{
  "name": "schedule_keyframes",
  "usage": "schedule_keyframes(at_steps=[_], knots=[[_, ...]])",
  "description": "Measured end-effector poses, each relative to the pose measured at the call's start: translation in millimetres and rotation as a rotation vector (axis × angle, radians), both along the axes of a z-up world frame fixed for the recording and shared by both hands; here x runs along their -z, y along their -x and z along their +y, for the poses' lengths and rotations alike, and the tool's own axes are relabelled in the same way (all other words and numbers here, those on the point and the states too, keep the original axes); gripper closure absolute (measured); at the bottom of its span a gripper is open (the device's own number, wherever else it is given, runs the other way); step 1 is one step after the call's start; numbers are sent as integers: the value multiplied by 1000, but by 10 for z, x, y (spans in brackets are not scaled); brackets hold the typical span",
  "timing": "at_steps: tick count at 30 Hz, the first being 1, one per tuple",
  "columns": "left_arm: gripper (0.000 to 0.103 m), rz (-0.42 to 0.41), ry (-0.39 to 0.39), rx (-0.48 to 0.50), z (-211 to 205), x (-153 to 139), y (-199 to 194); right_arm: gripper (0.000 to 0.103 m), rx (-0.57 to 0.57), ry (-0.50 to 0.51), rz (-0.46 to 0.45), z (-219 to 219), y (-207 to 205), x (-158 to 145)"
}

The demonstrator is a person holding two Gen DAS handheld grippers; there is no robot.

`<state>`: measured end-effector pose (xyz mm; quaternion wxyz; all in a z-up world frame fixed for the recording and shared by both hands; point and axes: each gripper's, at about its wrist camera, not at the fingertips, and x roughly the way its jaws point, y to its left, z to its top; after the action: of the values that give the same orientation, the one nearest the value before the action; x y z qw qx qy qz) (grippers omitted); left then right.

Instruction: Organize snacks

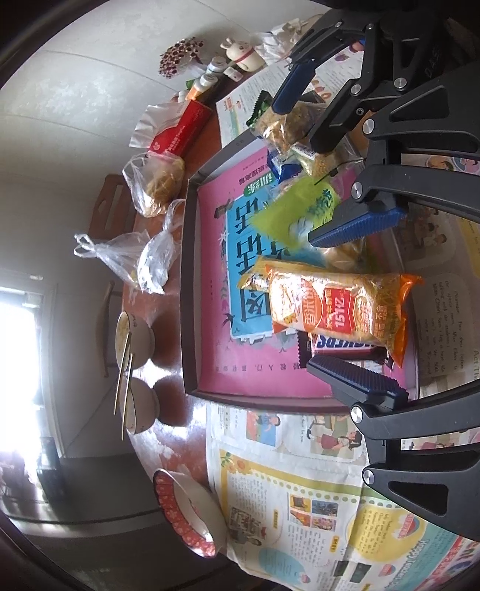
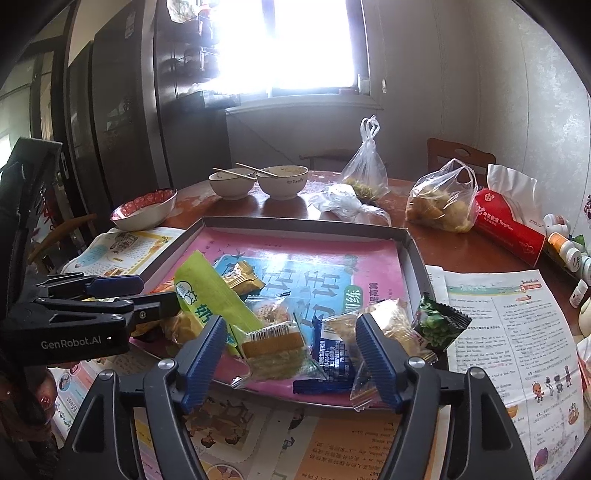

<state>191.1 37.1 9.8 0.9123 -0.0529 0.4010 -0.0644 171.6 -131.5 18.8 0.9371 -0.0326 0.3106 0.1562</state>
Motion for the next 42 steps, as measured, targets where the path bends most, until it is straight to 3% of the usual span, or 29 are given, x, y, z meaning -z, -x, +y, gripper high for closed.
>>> schedule_keyframes(at_steps=[7, 14, 22, 42], knots=[[34, -40, 2, -42, 61, -107, 75, 30, 9, -17, -32, -43, 71, -77], [28, -89, -9, -49, 44, -236, 256, 23, 18, -37, -90, -88, 203, -228], [27, -87, -7, -37, -6, -226, 525, 17, 45, -26, -127, -151, 411, -310], [27, -14, -2, 1, -161, 16, 944, 9, 77, -48, 49, -310, 822, 50]])
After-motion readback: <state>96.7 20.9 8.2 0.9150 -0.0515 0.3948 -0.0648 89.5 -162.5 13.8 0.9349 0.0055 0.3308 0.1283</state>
